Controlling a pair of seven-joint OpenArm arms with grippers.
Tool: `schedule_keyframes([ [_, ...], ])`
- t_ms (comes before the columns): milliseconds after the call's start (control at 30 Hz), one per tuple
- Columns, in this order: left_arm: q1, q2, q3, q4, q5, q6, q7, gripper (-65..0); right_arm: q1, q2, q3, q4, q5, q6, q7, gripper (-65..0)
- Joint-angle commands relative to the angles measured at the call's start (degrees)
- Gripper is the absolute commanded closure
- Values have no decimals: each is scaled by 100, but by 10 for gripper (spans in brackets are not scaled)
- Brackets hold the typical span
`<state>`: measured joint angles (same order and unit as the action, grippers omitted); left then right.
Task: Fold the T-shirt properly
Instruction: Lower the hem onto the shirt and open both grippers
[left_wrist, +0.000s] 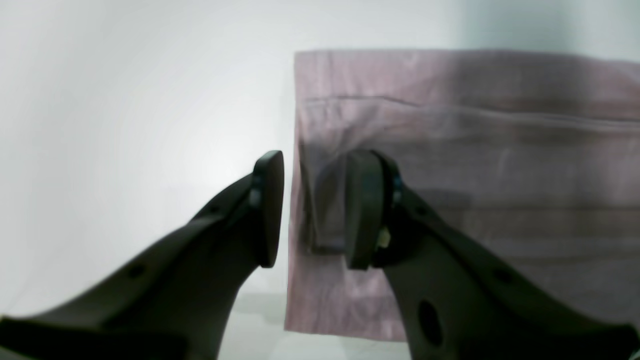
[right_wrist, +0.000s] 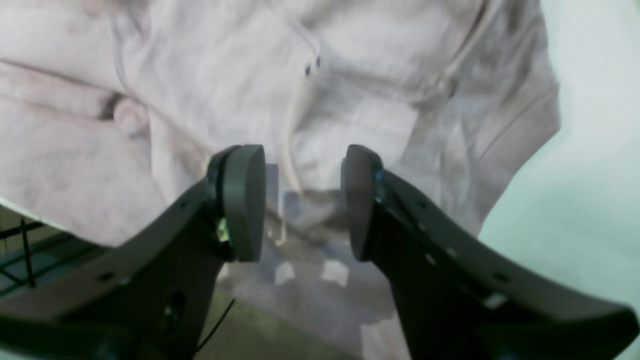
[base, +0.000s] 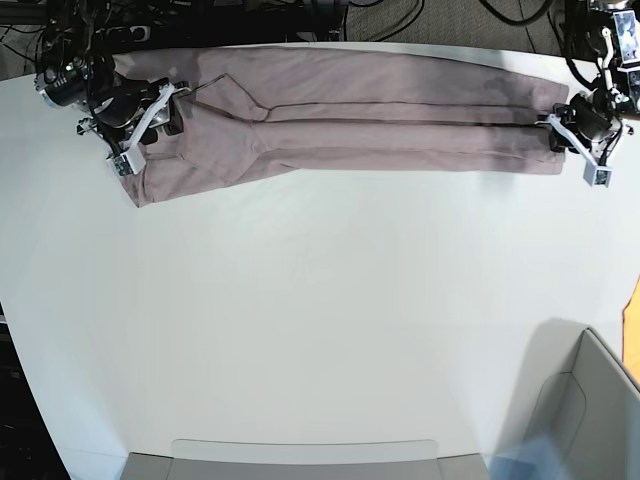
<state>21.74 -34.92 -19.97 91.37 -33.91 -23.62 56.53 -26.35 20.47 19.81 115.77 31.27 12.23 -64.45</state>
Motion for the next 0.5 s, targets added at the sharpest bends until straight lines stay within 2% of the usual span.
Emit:
schedule_keyframes([
  [0, -7, -117, -74, 28, 11, 10, -84, -207, 2, 76, 27, 76, 25, 12, 58, -264],
  [133, -7, -187, -74, -377, -7, 265, -102, -207, 11, 76, 27, 76, 25, 12, 58, -264],
  [400, -7, -170, -12, -1010, -51, 265, -190, -207, 90, 190, 19, 32, 34, 12, 66, -264],
  [467, 37, -179, 14, -1115, -288, 256, -137, -207, 90, 190, 19, 32, 34, 12, 66, -264],
])
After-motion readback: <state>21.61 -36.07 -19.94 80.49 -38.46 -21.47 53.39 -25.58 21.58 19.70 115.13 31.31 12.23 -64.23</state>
